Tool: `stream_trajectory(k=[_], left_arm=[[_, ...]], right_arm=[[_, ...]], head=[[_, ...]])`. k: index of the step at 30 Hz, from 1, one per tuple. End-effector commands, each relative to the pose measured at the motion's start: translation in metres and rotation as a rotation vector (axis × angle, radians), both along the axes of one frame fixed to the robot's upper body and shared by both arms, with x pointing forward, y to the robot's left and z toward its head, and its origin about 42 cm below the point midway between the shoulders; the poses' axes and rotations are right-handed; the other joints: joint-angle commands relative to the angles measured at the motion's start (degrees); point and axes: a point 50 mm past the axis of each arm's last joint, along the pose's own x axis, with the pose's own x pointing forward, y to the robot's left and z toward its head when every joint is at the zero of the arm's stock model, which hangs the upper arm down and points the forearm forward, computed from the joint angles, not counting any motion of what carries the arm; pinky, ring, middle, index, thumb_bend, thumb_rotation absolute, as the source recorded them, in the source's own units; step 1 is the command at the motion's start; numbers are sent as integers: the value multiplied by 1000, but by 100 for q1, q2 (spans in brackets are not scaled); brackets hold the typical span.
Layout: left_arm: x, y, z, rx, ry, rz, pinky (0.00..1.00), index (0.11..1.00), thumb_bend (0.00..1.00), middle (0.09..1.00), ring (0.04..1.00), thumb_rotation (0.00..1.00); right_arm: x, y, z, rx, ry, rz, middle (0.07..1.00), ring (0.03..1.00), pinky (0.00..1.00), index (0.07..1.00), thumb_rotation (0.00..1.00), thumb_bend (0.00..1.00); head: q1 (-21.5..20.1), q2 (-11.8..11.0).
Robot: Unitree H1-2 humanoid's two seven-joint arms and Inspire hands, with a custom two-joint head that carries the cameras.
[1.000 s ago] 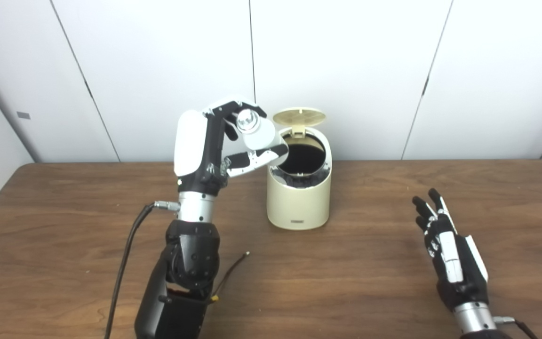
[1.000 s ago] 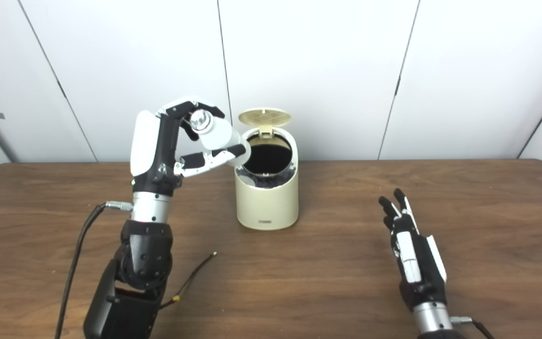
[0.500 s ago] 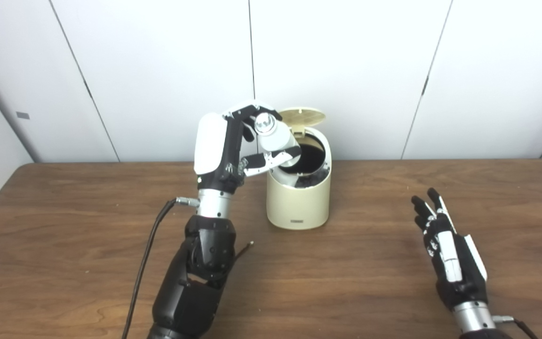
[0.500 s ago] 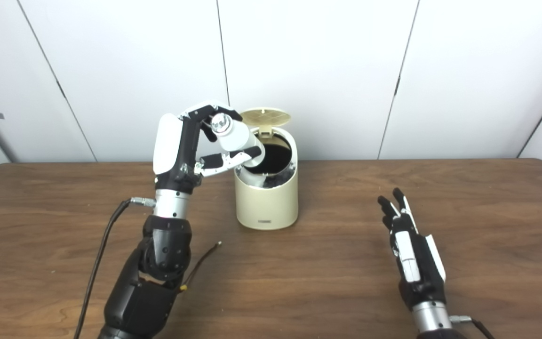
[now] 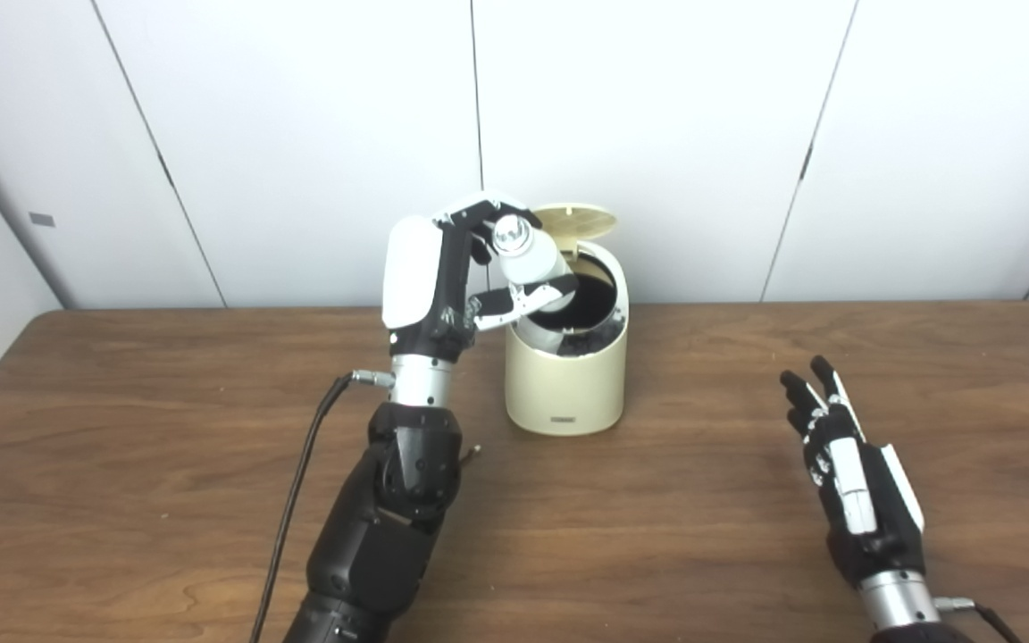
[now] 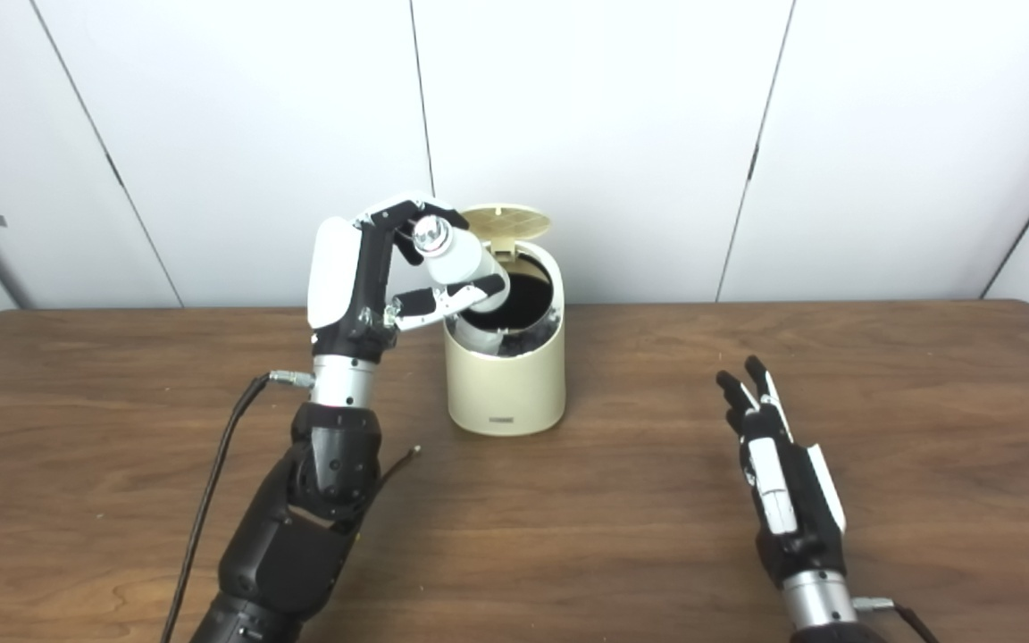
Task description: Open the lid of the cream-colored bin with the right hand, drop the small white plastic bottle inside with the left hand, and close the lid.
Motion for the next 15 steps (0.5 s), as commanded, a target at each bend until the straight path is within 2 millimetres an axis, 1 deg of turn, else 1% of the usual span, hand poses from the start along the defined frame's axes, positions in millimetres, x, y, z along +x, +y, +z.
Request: stream_trajectory(k=[1,6,15], left_arm=[[6,-6,25,-4,-96,-21,355,469,476,520,426,0],[7,-6,16,32,-98,-27,351,468,476,516,430,0],[7,-5,11,51,-93,-40,361,458,477,517,440,0]], right_arm=[[-16,12,-30,48,88,0,925,970,982,1000,934,623],[-16,11,-29,50,82,2,925,971,981,1000,929,636],[-16,10,-28,56,81,-5,919,966,975,999,929,637]], head=[[-5,9],[6,31],[11,64]])
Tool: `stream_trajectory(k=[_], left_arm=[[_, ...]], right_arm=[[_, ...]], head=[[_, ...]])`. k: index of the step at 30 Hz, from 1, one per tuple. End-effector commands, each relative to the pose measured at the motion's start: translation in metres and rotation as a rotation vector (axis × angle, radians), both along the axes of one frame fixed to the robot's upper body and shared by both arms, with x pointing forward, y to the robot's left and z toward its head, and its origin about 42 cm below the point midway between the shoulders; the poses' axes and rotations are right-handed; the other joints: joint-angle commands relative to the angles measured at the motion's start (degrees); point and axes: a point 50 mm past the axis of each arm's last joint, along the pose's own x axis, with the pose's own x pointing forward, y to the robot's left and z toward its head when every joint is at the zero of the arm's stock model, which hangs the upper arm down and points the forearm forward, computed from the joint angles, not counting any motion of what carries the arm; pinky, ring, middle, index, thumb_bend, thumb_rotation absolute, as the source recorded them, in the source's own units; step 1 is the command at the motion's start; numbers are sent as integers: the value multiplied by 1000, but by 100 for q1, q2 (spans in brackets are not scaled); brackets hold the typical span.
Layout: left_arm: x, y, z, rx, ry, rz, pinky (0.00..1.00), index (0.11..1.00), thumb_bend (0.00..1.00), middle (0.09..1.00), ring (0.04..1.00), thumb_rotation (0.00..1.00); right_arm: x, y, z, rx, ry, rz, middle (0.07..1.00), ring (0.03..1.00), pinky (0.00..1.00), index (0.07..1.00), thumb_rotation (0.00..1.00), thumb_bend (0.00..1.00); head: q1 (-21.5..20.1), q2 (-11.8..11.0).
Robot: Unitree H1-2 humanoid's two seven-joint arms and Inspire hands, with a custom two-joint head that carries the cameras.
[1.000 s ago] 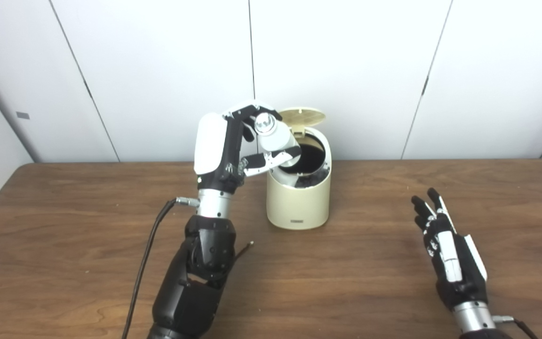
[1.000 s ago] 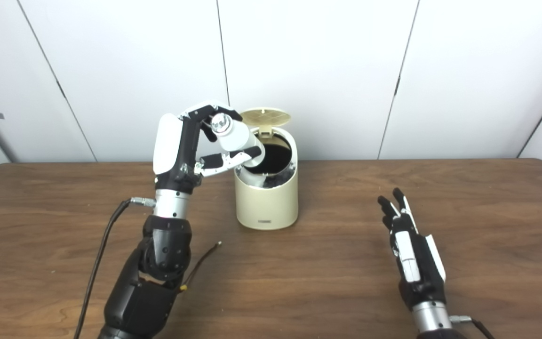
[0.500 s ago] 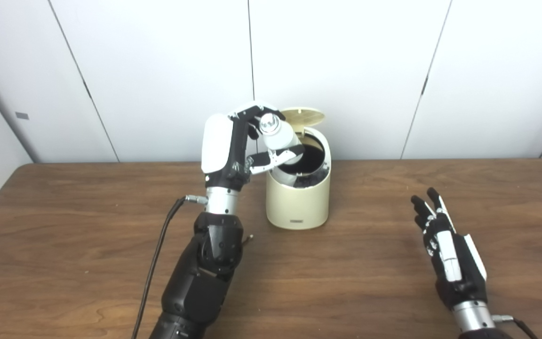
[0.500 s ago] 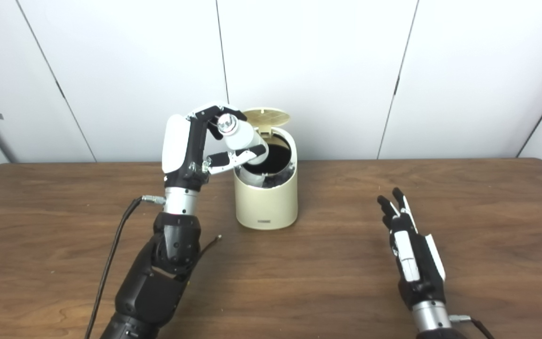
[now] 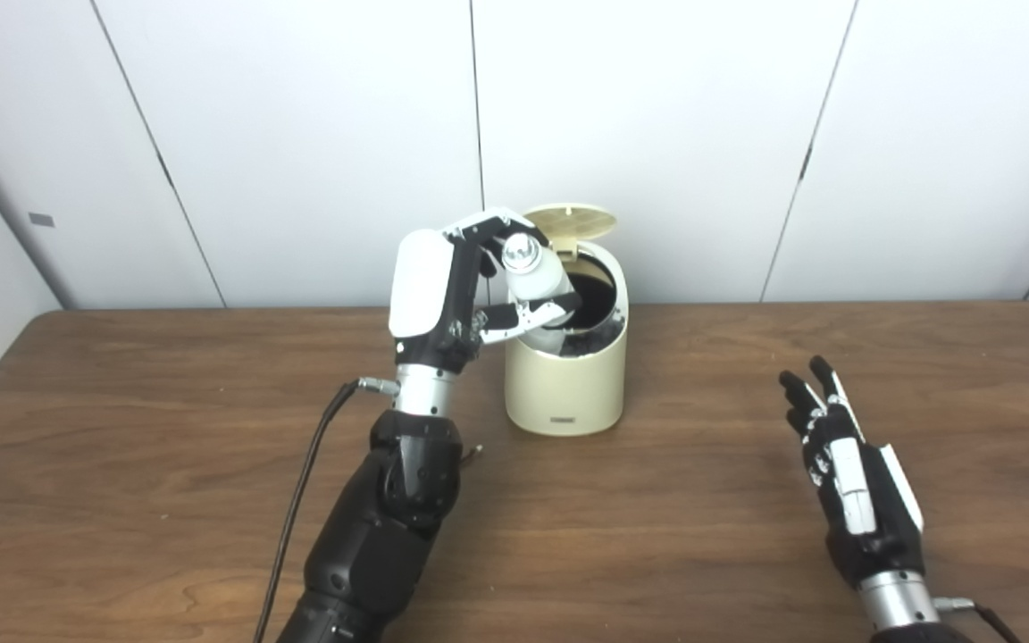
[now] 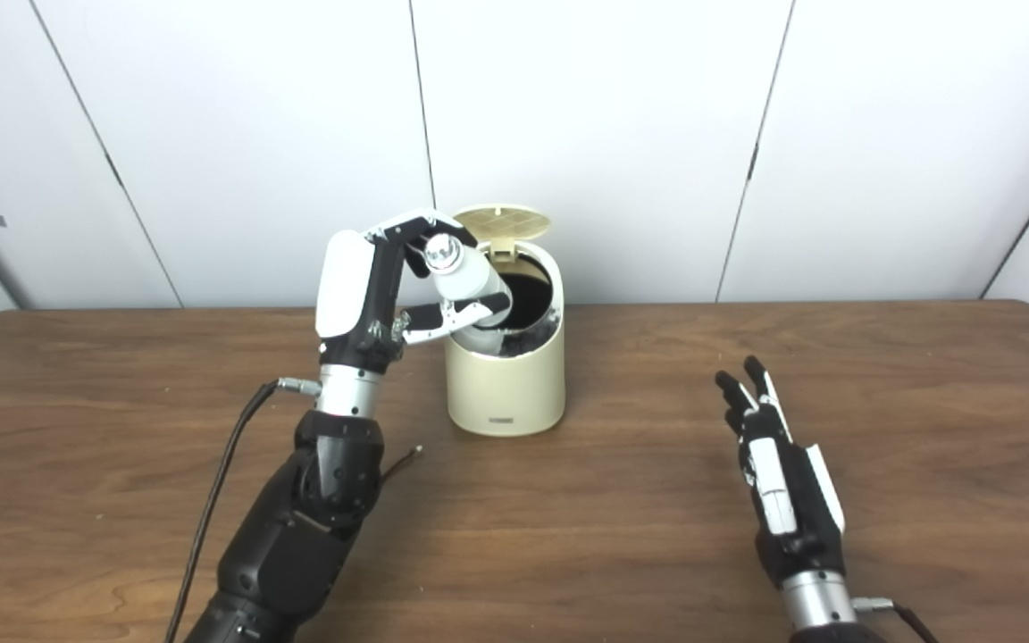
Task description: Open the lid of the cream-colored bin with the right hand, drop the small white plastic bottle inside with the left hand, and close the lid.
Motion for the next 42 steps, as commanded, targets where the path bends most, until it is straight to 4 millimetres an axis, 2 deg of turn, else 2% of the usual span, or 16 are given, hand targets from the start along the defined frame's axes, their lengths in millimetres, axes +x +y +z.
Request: stream_trajectory(k=[1,7,10,17,18,19,20,21,23,29,39,42], left_arm=[[6,-4,21,-1,-85,-18,359,458,476,519,440,0],[8,-2,17,11,-81,-12,357,452,476,516,439,0],[8,-1,18,3,-59,-6,308,495,470,544,409,0],[8,0,20,64,9,26,371,533,498,512,391,0],[8,1,21,76,21,27,375,519,512,492,421,0],[8,1,21,89,35,29,394,555,741,543,453,5],[7,1,22,104,46,32,414,584,895,582,483,22],[7,1,23,115,56,32,426,597,947,597,496,40],[7,2,24,134,67,28,442,618,991,619,517,70],[7,1,26,155,74,12,499,635,1000,637,556,119],[5,2,29,141,34,12,508,616,1000,615,555,170],[4,2,30,118,23,9,498,605,1000,611,547,174]], right_arm=[[-16,10,-28,50,81,-4,918,967,975,1000,930,635],[-16,9,-29,47,81,1,912,962,972,1000,934,637],[-17,9,-28,42,84,-1,908,956,968,999,930,641],[-16,8,-28,29,78,2,905,958,967,1000,937,642],[-16,8,-29,32,79,1,906,959,967,1000,937,645],[-16,8,-29,35,80,0,902,957,968,1000,932,645],[-16,8,-29,33,81,0,899,955,970,999,930,641],[-16,8,-29,30,81,0,896,953,967,1000,934,638],[-16,8,-28,31,79,0,893,952,967,1000,934,635],[-15,6,-30,31,81,-3,890,953,985,1000,931,631],[-14,3,-32,21,82,-7,880,947,972,999,929,659],[-14,3,-32,30,86,-13,878,945,976,995,926,638]], head=[[-6,2],[8,6],[11,14],[21,14],[16,13],[8,9],[8,9],[8,9],[8,9],[32,7],[82,-5],[92,0]])
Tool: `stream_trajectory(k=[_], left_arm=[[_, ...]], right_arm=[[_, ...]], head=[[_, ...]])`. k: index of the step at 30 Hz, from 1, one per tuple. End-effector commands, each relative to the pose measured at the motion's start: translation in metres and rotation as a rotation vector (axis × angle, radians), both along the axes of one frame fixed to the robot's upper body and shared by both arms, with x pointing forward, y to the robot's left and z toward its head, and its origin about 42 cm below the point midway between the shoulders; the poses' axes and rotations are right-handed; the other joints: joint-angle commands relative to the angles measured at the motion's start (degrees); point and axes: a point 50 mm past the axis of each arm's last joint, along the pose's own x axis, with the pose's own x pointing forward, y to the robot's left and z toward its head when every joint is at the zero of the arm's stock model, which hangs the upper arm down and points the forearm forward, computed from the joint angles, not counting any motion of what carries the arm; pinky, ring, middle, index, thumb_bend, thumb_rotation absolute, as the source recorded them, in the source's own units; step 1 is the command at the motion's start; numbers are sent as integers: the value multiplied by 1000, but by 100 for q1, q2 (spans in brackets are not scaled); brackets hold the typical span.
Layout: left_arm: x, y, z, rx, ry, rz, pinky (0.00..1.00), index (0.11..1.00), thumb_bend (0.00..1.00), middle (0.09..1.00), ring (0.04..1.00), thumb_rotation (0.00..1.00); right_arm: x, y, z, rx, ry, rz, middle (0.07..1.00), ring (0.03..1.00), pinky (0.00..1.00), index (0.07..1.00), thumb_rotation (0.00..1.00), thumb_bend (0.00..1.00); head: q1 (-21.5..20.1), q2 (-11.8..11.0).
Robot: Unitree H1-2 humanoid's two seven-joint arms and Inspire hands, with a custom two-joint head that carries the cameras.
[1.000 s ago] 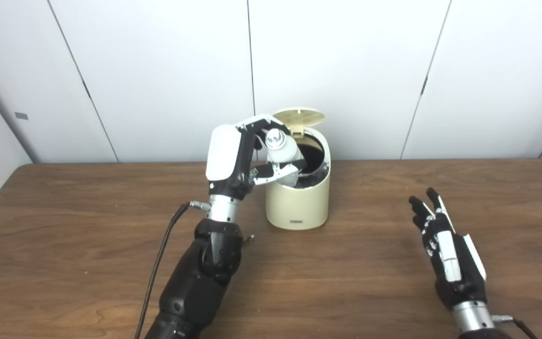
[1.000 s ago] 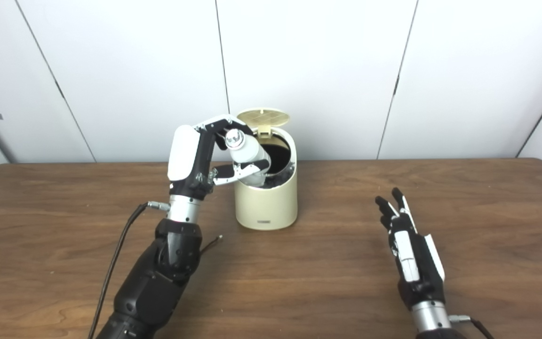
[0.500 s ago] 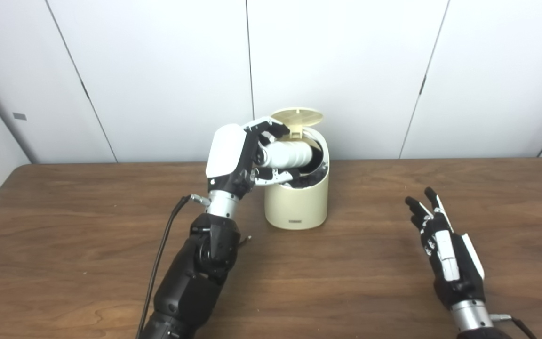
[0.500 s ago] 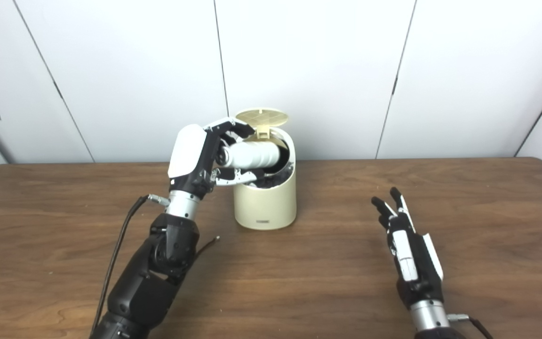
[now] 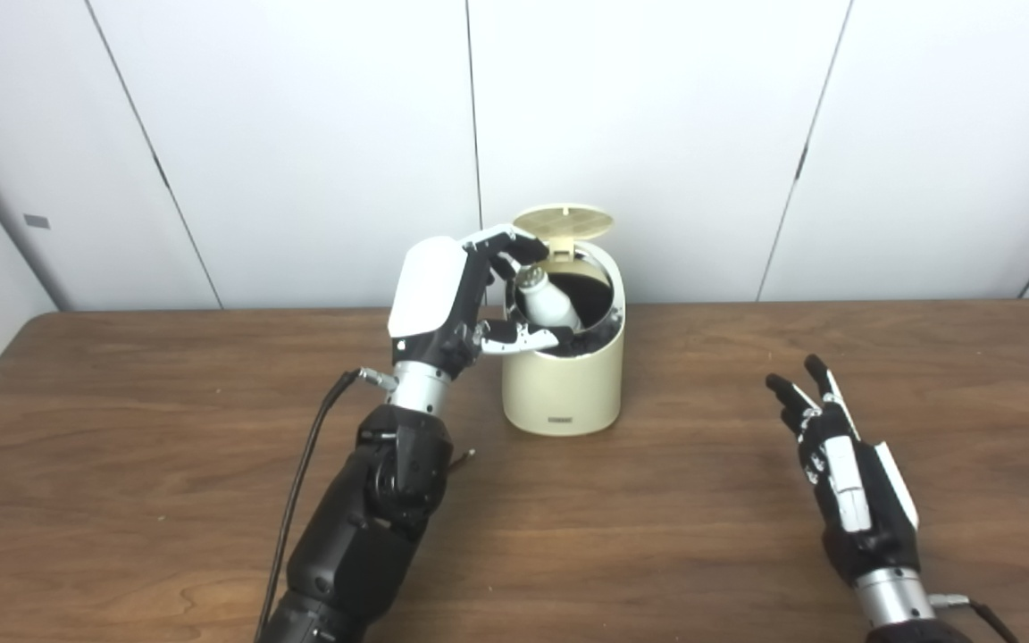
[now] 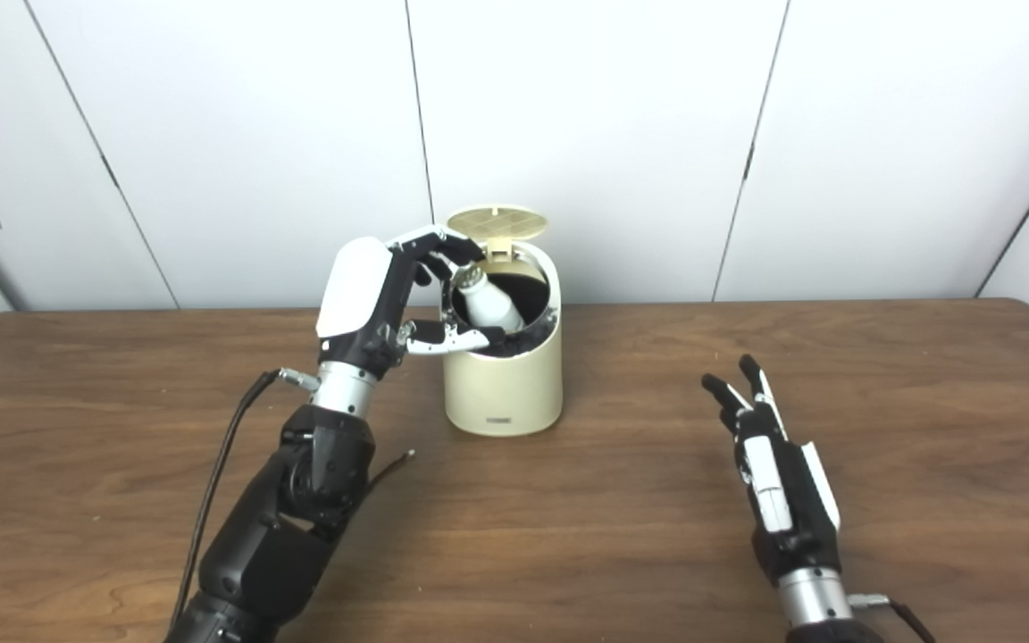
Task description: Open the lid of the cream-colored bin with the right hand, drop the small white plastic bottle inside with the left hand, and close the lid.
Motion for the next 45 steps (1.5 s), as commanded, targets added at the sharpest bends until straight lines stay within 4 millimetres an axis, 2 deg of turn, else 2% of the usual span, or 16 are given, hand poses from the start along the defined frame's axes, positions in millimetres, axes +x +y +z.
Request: stream_trajectory(k=[1,6,11,12,13,14,17,26,29,33,35,36,37,39,41,45], left_arm=[[1,-3,30,-43,-123,-23,475,593,1000,597,527,174],[-4,1,34,-95,-177,-26,417,567,1000,556,473,179],[-12,9,42,-227,-197,-29,406,566,960,536,463,71],[-14,10,43,-255,-197,-24,397,561,911,529,456,36],[-17,12,45,-284,-199,-22,387,540,721,483,448,18],[-19,13,46,-307,-199,-23,376,529,623,462,443,9],[-28,20,48,-351,-181,-20,385,511,522,471,433,0],[-50,66,44,-384,-129,21,389,497,502,507,418,0],[-57,85,33,-362,-53,70,392,498,501,522,427,0],[-70,100,11,-340,75,70,412,487,516,506,526,0],[-80,105,0,-378,166,66,491,494,504,617,596,57],[-83,107,-4,-398,201,60,576,637,531,687,665,318],[-88,109,-10,-444,252,28,604,685,541,710,689,409],[-95,113,-22,-531,326,-32,795,828,517,835,810,730],[-100,115,-33,-646,373,-85,891,913,544,919,894,836],[-113,117,-48,-754,402,-124,986,991,548,991,981,975]], right_arm=[[-15,3,-32,37,87,-15,878,943,976,995,926,633],[-15,1,-33,26,87,-16,878,938,971,998,931,618],[-16,-2,-33,19,90,-14,880,934,961,999,929,626],[-16,-2,-33,22,92,-15,881,937,966,1000,919,633],[-16,-2,-34,28,90,-15,882,939,971,999,913,641],[-15,-3,-34,34,89,-17,883,939,978,1000,906,639],[-14,-4,-34,29,87,-15,883,939,983,1000,912,646],[-12,-6,-34,22,78,-14,887,942,986,999,918,660],[-12,-6,-32,24,70,-12,887,940,978,996,909,677],[-11,-4,-25,42,53,-8,883,940,956,991,904,666],[-10,-2,-18,60,40,3,904,957,963,989,896,651],[-10,-1,-15,64,34,8,920,969,969,985,887,657],[-8,0,-11,66,23,12,925,973,972,983,884,658],[-5,2,-2,66,4,20,955,994,994,976,882,654],[-1,3,7,59,-13,28,979,999,999,976,889,653],[6,5,27,26,-42,36,998,1000,1000,983,932,658]], head=[[0,10],[20,22],[50,36],[52,38],[56,40],[62,46],[86,53],[94,56],[93,82],[97,115],[113,125],[112,129],[113,144],[114,156],[114,156],[77,226]])
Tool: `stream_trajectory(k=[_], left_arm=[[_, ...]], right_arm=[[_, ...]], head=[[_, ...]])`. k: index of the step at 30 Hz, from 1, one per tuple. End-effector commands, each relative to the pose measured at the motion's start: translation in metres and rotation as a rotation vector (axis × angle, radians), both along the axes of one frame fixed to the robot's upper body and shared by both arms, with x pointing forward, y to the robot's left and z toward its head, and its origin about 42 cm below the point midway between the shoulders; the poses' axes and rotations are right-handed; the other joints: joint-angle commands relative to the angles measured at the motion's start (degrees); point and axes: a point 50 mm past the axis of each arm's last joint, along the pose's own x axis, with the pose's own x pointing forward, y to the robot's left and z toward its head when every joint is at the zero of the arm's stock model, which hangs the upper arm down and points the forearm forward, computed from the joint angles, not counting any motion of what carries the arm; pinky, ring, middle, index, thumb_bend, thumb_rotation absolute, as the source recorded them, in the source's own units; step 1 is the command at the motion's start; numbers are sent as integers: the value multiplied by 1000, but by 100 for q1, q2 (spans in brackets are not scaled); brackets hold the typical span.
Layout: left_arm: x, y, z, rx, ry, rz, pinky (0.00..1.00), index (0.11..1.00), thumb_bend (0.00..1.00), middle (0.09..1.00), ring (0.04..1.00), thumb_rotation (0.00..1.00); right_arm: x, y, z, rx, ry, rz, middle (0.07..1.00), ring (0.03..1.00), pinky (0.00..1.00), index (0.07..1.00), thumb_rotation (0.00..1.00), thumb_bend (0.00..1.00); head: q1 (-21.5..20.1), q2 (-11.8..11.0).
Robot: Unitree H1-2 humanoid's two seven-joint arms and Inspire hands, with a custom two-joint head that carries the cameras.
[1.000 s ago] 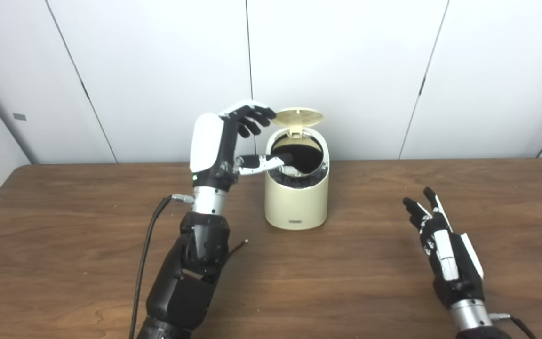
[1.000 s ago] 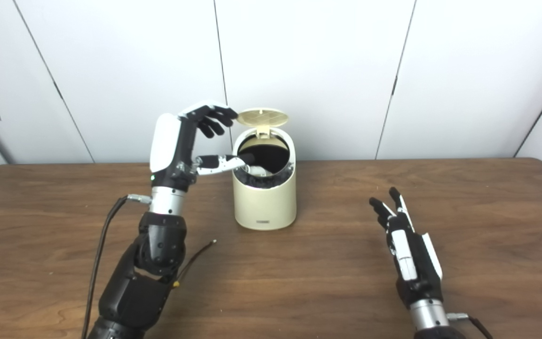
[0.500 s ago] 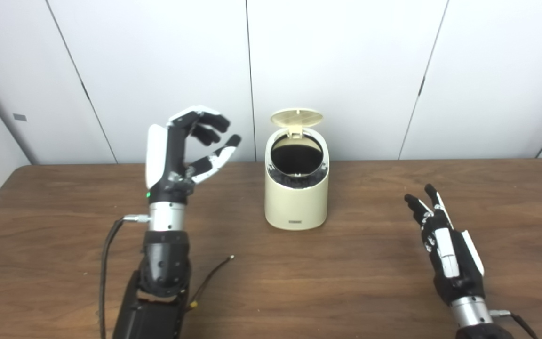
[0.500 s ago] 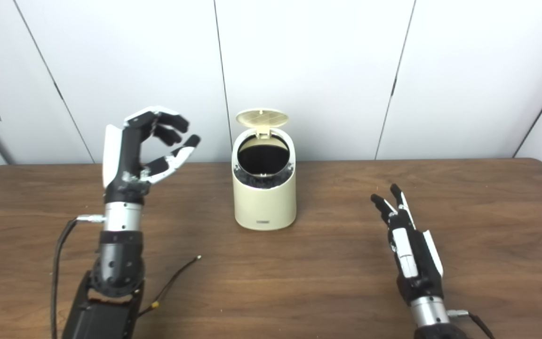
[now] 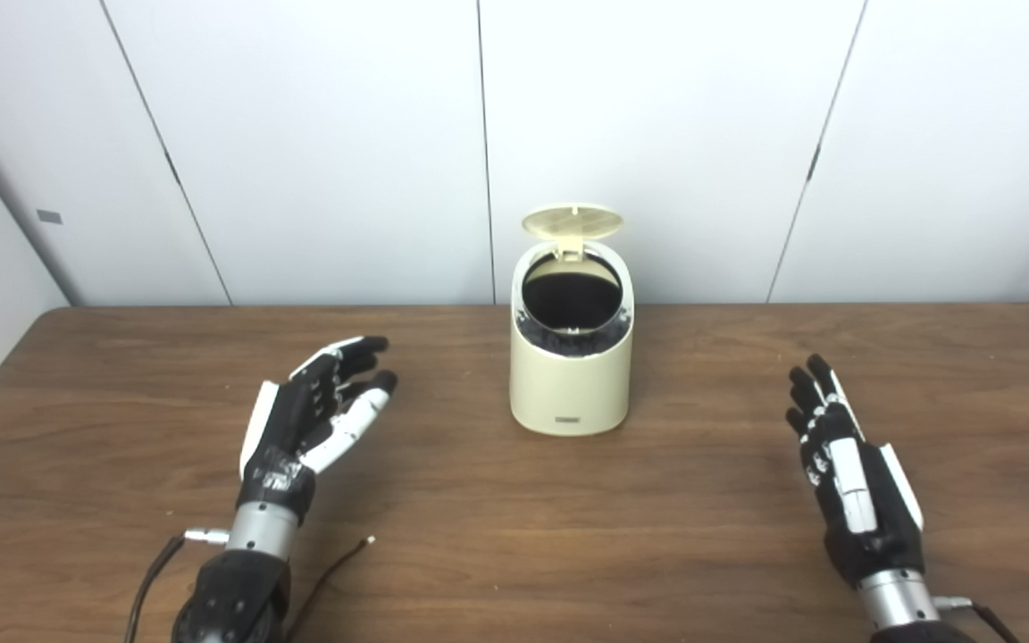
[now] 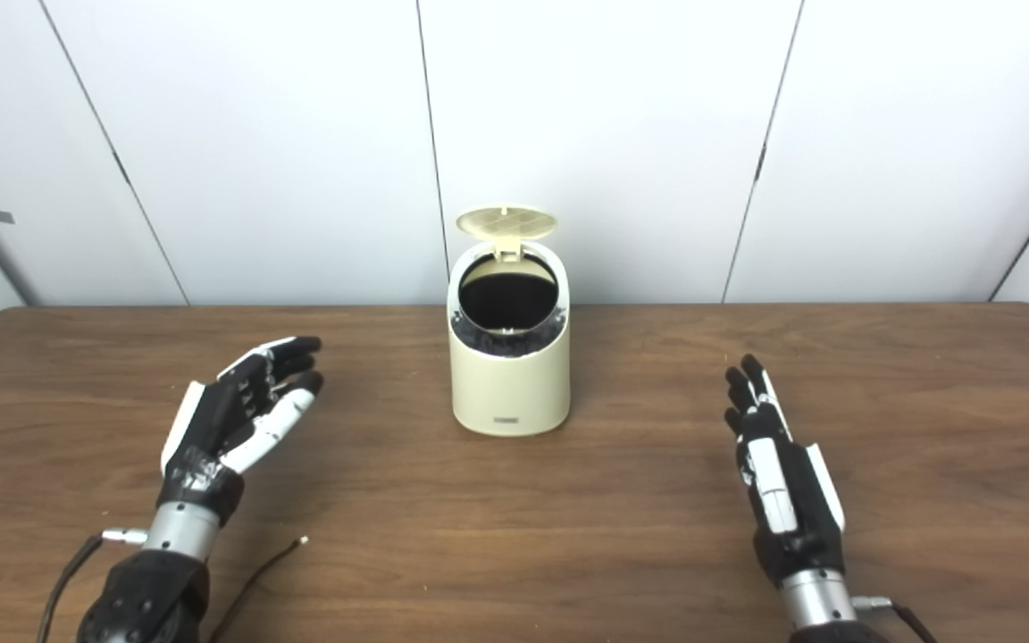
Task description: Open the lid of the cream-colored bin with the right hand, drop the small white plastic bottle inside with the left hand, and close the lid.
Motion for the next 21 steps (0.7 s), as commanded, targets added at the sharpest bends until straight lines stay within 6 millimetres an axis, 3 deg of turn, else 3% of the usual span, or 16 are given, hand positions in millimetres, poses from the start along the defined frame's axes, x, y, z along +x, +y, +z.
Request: stream_trajectory(k=[1,7,12,16,21], left_arm=[[-4,0,7,-46,-72,-14,995,996,562,997,992,990],[-20,2,-15,-78,-45,6,1000,1000,678,1000,1000,1000],[-28,-1,-32,-117,-12,23,1000,1000,718,1000,1000,1000],[-31,-3,-41,-112,20,32,1000,1000,700,1000,1000,1000],[-32,-4,-54,-101,52,43,1000,1000,629,1000,1000,1000]], right_arm=[[10,3,27,-13,-75,13,999,1000,1000,985,940,678],[28,3,57,-97,-123,27,999,1000,1000,990,979,687],[42,8,82,-171,-147,35,990,1000,1000,982,993,704],[51,15,99,-216,-179,48,980,1000,1000,966,989,735],[64,29,130,-268,-228,79,977,1000,1000,954,987,703]], head=[[-9,16],[-17,57],[-35,77],[-67,95],[-130,125]])
